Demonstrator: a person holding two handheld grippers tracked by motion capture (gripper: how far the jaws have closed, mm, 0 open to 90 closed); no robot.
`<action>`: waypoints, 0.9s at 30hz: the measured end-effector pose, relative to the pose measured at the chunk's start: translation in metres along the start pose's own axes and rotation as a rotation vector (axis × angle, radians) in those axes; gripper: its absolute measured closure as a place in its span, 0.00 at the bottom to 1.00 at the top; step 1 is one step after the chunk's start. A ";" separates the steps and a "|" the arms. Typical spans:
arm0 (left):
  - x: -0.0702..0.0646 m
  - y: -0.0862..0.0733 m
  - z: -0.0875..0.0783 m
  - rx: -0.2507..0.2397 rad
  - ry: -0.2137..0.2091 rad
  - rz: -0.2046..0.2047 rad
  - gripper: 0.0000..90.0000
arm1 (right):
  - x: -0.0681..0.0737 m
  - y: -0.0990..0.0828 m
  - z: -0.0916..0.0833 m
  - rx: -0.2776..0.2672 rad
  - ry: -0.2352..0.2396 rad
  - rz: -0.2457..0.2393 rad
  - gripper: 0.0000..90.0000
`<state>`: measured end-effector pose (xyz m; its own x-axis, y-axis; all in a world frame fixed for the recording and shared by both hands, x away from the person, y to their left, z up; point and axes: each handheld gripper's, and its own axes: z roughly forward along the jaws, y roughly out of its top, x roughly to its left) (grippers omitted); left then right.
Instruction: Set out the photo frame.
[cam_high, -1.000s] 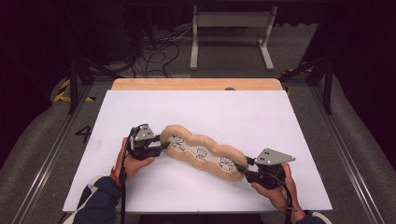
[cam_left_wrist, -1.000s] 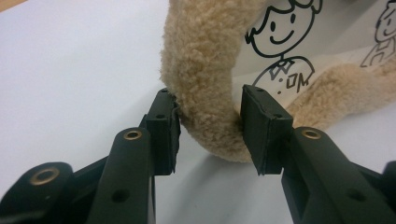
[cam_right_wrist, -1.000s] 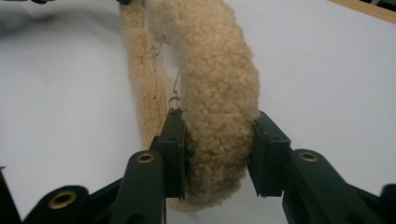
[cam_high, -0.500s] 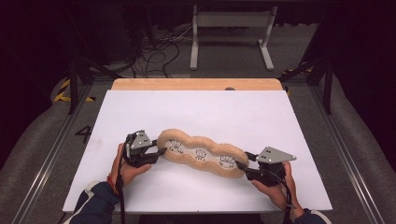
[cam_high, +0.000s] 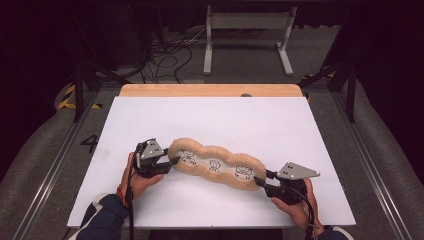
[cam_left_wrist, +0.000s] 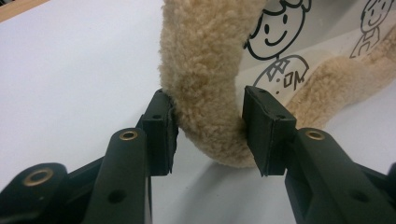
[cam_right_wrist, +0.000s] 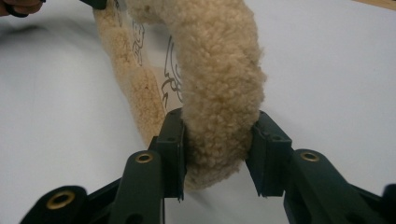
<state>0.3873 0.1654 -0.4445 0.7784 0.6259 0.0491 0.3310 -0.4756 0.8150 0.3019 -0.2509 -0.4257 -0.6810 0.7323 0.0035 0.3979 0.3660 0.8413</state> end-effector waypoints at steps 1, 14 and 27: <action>-0.001 0.000 -0.001 0.003 -0.001 0.000 0.63 | -0.001 0.000 0.001 -0.003 -0.001 0.006 0.69; -0.012 -0.005 -0.009 0.009 0.014 -0.015 0.62 | -0.012 0.004 0.008 -0.002 -0.021 0.009 0.69; -0.025 -0.012 -0.020 0.009 0.014 -0.015 0.61 | -0.021 0.009 0.017 -0.002 -0.046 -0.003 0.69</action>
<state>0.3532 0.1674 -0.4440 0.7656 0.6417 0.0450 0.3477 -0.4716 0.8103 0.3306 -0.2528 -0.4272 -0.6534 0.7566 -0.0240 0.3944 0.3673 0.8423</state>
